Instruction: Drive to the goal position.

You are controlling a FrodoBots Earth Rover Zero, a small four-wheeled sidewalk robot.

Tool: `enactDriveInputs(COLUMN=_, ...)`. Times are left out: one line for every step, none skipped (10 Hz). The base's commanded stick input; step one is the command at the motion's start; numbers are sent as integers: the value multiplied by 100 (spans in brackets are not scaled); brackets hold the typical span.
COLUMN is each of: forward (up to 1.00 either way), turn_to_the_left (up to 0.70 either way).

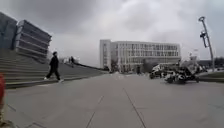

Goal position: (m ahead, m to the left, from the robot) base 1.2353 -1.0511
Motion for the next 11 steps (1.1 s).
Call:
enactDriveInputs(forward=70, turn_to_the_left=0)
enactDriveInputs(forward=70, turn_to_the_left=0)
enactDriveInputs(forward=70, turn_to_the_left=0)
enactDriveInputs(forward=70, turn_to_the_left=0)
enactDriveInputs(forward=70, turn_to_the_left=0)
enactDriveInputs(forward=70, turn_to_the_left=0)
enactDriveInputs(forward=70, turn_to_the_left=0)
enactDriveInputs(forward=70, turn_to_the_left=0)
enactDriveInputs(forward=70, turn_to_the_left=0)
enactDriveInputs(forward=70, turn_to_the_left=0)
enactDriveInputs(forward=70, turn_to_the_left=0)
